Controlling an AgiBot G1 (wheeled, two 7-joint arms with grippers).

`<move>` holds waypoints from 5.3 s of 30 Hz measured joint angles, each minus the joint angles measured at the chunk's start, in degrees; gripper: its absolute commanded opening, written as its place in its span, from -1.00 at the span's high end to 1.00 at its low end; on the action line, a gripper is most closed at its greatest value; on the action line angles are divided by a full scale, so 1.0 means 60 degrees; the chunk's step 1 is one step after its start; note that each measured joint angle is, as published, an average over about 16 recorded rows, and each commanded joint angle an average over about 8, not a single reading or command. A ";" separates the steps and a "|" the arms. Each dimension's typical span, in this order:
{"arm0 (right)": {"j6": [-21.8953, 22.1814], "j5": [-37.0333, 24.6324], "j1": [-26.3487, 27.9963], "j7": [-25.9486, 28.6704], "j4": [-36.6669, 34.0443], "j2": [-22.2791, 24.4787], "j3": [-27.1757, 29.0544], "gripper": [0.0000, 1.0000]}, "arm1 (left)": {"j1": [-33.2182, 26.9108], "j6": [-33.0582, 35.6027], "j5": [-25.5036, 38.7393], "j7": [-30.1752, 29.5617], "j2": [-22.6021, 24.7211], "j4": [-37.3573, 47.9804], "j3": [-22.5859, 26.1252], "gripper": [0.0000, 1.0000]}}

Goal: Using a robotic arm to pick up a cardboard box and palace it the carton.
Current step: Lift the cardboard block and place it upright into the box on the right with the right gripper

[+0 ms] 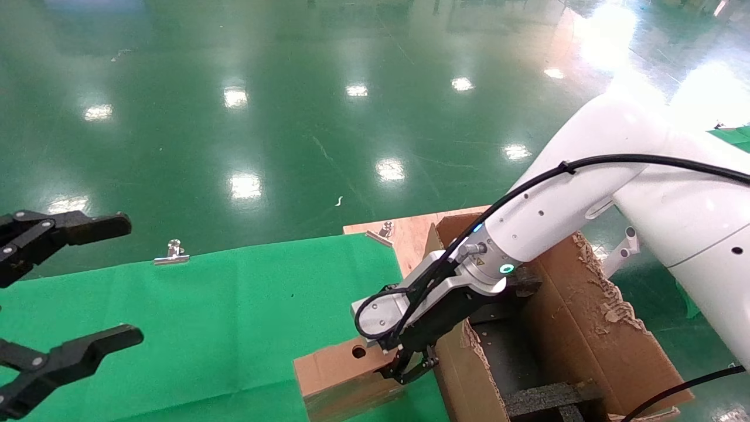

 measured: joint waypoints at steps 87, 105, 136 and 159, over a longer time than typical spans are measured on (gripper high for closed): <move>0.2067 0.2103 0.4730 0.5077 0.0655 0.7822 -0.4303 1.00 | 0.0002 -0.0005 -0.0003 0.0002 -0.0001 0.0003 0.0000 -1.00; 0.4610 0.0800 0.3516 1.0076 0.2781 0.8424 -0.5295 1.00 | 0.0002 -0.0005 -0.0003 0.0002 -0.0002 0.0003 0.0000 -1.00; 0.5855 -0.1436 0.2700 1.3581 0.2802 0.7346 -0.6016 1.00 | 0.0002 -0.0005 -0.0003 0.0002 -0.0002 0.0003 0.0001 -1.00; 0.6705 -0.3351 0.1444 1.7116 0.2803 0.6288 -0.6758 1.00 | 0.0002 -0.0005 -0.0003 0.0002 -0.0002 0.0003 0.0001 -1.00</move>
